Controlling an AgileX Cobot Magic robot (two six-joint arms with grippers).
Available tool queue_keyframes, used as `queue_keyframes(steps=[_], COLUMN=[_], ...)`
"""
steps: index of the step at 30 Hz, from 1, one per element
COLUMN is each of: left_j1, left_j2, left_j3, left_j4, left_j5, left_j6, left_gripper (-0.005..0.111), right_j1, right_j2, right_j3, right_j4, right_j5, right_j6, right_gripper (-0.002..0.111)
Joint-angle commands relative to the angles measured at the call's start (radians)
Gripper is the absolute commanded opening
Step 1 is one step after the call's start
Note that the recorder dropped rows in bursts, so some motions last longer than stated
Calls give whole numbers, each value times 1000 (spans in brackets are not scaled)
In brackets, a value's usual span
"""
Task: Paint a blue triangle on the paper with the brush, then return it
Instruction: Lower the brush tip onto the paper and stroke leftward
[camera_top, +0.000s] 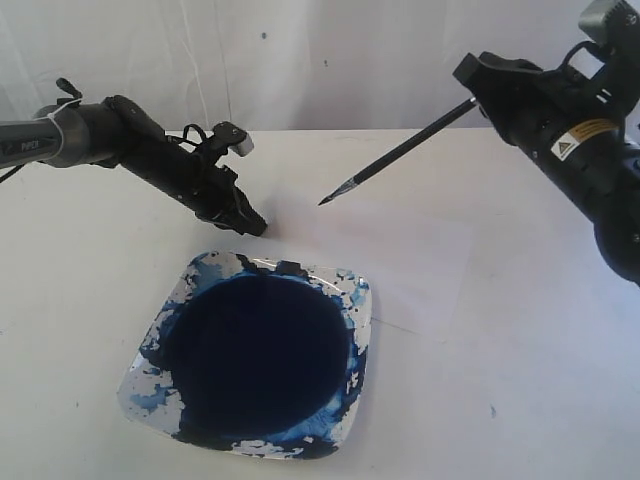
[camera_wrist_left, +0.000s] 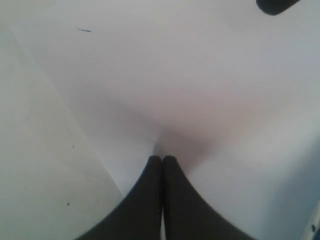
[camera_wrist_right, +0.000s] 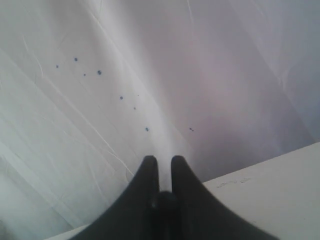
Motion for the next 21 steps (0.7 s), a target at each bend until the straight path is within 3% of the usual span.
queue_keyframes(steps=[1, 21], left_j1=[-3, -3], left_j2=[12, 12], left_j3=[3, 3], left_j4=[6, 6], left_j5=[16, 16], left_j6=[0, 0], left_gripper=[0, 0], right_j1=[-1, -1], right_j2=[38, 171], right_j3=[-5, -39], right_j4=[-2, 1], right_j5=[-86, -128], right_j6=[7, 95], right_gripper=[1, 1])
